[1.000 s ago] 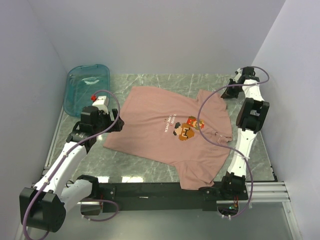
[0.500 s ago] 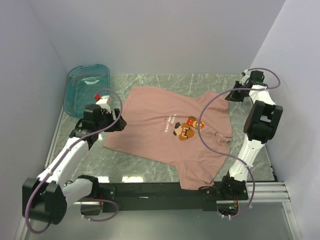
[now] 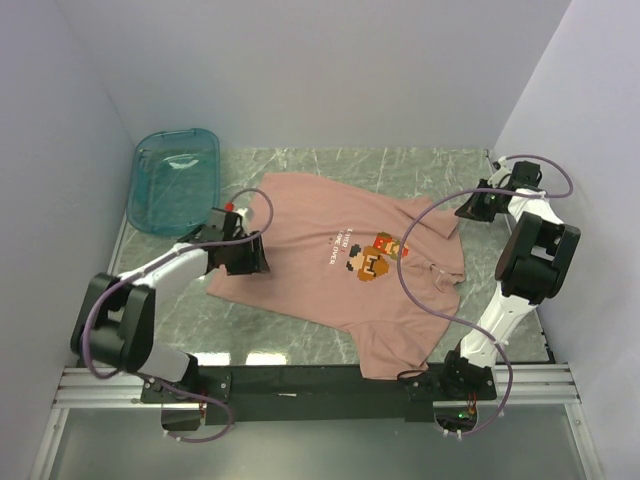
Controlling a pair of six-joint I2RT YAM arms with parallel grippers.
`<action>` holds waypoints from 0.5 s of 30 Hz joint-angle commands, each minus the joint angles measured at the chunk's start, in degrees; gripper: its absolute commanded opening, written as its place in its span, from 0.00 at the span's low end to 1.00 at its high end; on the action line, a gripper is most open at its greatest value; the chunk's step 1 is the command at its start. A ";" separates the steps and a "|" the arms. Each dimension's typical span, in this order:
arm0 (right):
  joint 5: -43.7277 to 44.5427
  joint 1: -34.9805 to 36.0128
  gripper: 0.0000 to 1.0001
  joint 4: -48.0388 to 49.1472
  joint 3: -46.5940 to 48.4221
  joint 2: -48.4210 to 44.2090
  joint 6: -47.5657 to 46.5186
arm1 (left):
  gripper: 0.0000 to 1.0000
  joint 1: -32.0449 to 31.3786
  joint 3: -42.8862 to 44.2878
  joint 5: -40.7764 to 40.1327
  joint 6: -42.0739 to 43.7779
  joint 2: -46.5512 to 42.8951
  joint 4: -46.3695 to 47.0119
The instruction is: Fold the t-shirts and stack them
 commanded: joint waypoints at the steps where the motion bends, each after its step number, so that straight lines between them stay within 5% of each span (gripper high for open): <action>1: -2.91 -0.92 0.00 2.03 -0.19 -3.02 -0.81 | 0.59 -3.08 2.84 -4.72 -3.22 3.36 -4.03; 8: -3.97 -1.80 0.00 1.68 -0.81 -4.34 -1.16 | 0.47 -7.83 3.90 -6.23 -9.91 11.10 -13.52; 15: -5.46 -2.68 0.00 1.15 -1.07 -5.30 -1.51 | 0.47 -14.06 -3.30 1.59 -14.74 4.26 -15.72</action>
